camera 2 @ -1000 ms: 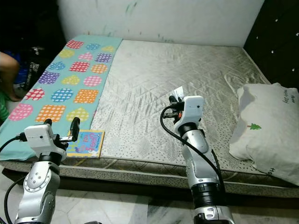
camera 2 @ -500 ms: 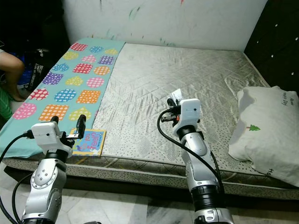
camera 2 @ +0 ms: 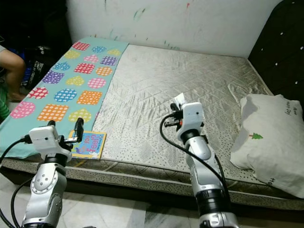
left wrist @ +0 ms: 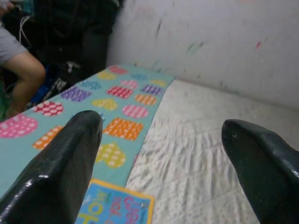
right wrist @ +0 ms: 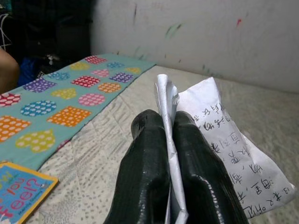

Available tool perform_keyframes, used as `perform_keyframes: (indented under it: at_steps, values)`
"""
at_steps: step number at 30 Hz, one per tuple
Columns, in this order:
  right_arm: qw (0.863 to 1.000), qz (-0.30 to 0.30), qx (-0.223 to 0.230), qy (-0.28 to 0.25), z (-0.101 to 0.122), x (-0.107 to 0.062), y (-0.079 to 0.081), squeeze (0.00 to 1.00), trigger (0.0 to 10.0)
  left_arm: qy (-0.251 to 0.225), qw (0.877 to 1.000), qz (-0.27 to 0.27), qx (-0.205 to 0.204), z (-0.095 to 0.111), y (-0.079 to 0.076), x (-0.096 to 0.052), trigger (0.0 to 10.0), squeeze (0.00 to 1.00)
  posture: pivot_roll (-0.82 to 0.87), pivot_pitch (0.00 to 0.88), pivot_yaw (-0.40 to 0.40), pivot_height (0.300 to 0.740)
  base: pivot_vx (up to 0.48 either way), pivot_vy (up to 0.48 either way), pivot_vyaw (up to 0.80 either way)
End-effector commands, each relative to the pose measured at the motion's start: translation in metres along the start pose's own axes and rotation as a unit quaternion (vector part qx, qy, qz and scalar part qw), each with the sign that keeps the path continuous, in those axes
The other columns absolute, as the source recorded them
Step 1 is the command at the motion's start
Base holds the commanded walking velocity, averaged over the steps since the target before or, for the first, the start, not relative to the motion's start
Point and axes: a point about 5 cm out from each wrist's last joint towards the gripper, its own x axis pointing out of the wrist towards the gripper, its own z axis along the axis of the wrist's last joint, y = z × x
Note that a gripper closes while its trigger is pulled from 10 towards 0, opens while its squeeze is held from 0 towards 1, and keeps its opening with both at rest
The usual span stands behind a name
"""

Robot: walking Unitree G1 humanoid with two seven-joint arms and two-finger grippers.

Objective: Clean up the room

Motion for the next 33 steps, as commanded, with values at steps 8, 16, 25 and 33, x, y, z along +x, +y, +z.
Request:
perform_keyframes:
  at_steps: [8,16,25,33]
  values:
    - [1.000,-0.021,0.011,-0.005,0.000,-0.002,-0.001,0.00,10.0,0.010,1.000,-0.022,-0.003,-0.001,-0.009,0.007,10.0,0.00,0.07,0.007,0.007,0.740,0.000,0.000,0.00]
    - [0.999,-0.028,0.015,-0.002,0.001,0.002,-0.002,0.00,10.0,0.019,0.999,-0.025,-0.007,-0.006,-0.012,-0.001,10.0,0.00,0.07,0.005,-0.004,0.740,0.000,0.000,0.00]
    - [1.000,-0.020,0.014,0.007,-0.002,0.000,0.000,0.00,10.0,0.020,0.999,-0.025,-0.005,-0.005,-0.010,-0.004,10.0,0.00,0.08,0.032,-0.013,0.740,0.000,0.258,0.00]
    - [1.000,-0.019,0.001,0.014,-0.004,-0.003,-0.002,0.00,10.0,0.012,0.999,-0.035,-0.005,-0.005,-0.015,-0.003,10.0,0.00,0.06,0.040,-0.013,0.740,0.000,0.113,0.00]
